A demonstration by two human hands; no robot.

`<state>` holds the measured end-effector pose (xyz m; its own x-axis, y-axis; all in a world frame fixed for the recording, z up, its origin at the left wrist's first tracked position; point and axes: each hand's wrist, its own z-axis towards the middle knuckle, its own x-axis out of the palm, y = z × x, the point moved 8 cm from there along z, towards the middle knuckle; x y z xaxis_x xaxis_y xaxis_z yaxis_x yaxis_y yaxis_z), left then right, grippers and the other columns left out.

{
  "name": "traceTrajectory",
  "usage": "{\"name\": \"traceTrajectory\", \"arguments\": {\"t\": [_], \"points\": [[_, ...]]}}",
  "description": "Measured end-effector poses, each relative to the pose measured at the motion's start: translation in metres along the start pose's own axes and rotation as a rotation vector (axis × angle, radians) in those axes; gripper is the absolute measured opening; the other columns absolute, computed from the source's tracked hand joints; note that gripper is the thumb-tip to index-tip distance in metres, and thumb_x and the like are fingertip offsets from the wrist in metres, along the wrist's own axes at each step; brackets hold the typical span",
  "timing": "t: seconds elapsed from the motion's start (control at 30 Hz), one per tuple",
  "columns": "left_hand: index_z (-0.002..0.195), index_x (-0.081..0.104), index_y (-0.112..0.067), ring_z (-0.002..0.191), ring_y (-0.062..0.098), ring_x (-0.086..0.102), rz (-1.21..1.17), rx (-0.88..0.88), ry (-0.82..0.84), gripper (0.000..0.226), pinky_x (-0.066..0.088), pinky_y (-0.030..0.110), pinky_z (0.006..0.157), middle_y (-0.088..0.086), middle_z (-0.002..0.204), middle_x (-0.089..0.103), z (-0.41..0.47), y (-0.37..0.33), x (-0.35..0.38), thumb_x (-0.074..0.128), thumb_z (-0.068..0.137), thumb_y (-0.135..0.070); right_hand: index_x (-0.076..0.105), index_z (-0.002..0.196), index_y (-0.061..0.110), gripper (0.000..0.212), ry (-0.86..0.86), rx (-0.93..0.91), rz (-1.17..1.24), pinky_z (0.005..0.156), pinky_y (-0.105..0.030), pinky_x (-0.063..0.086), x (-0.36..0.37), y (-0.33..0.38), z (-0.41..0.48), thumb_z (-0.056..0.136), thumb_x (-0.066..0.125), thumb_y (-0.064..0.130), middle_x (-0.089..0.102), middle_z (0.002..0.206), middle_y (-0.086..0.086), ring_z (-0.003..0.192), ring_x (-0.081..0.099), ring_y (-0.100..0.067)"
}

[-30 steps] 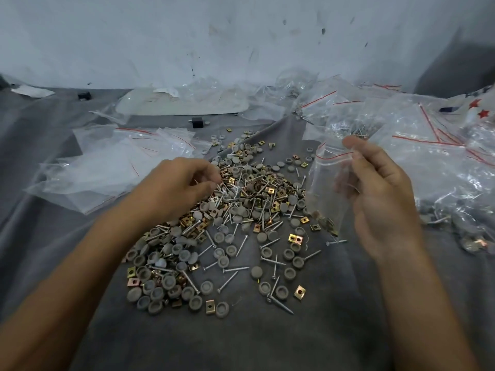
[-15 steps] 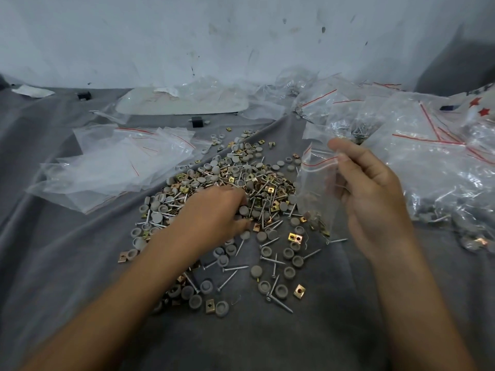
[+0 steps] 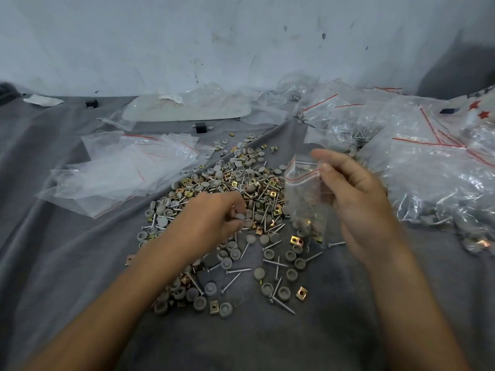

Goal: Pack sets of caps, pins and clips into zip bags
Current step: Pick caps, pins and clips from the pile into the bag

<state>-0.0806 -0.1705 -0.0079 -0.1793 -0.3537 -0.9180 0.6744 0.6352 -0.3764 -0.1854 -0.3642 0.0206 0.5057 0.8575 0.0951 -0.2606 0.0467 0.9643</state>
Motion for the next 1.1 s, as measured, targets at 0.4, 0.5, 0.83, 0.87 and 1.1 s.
{"name": "traceTrajectory", "arguments": {"t": [0.4,0.5,0.83,0.87,1.1], "points": [[0.104,0.072,-0.028,0.082,0.016,0.073,-0.646,0.112,-0.06,0.022,0.06,0.026,0.071,-0.004,0.093,0.074,-0.003,-0.059,-0.084,0.079,0.085,-0.02,0.071,0.116,0.042,0.029,0.353,-0.062,-0.162,0.08,-0.031,0.056,0.036,0.001,-0.014,0.099,0.063,0.019,0.066,0.097,-0.013,0.088,0.063,-0.018],[0.103,0.071,-0.031,0.078,0.011,0.071,-0.526,0.132,-0.023,0.021,0.056,0.02,0.065,-0.011,0.09,0.073,-0.002,-0.063,-0.081,0.078,0.086,-0.021,0.071,0.117,0.041,0.03,0.344,-0.063,-0.162,0.08,-0.034,0.057,0.034,-0.001,-0.013,0.1,0.063,0.019,0.065,0.094,-0.004,0.088,0.064,-0.019],[0.103,0.07,-0.044,0.078,-0.003,0.067,-0.308,0.124,-0.049,0.022,0.051,0.011,0.064,-0.021,0.092,0.07,0.005,-0.06,-0.082,0.079,0.083,-0.042,0.071,0.117,0.043,0.027,0.34,-0.07,-0.16,0.087,-0.048,0.056,0.034,-0.001,-0.013,0.1,0.063,0.023,0.066,0.092,0.002,0.089,0.065,-0.02],[0.103,0.069,-0.044,0.078,-0.002,0.067,-0.316,0.132,-0.062,0.023,0.052,0.012,0.064,-0.02,0.093,0.069,0.006,-0.062,-0.082,0.079,0.082,-0.043,0.071,0.117,0.043,0.028,0.339,-0.068,-0.16,0.087,-0.047,0.057,0.034,-0.001,-0.013,0.1,0.063,0.023,0.066,0.092,0.002,0.089,0.065,-0.019],[0.1,0.065,-0.039,0.081,-0.002,0.063,-0.324,0.071,-0.244,0.008,0.048,0.012,0.06,-0.017,0.091,0.066,0.007,-0.038,-0.088,0.067,0.093,-0.044,0.073,0.115,0.036,0.027,0.269,-0.049,-0.074,0.071,-0.027,0.052,0.022,0.0,-0.007,0.099,0.062,0.018,0.066,0.087,0.003,0.08,0.062,-0.01]]}}
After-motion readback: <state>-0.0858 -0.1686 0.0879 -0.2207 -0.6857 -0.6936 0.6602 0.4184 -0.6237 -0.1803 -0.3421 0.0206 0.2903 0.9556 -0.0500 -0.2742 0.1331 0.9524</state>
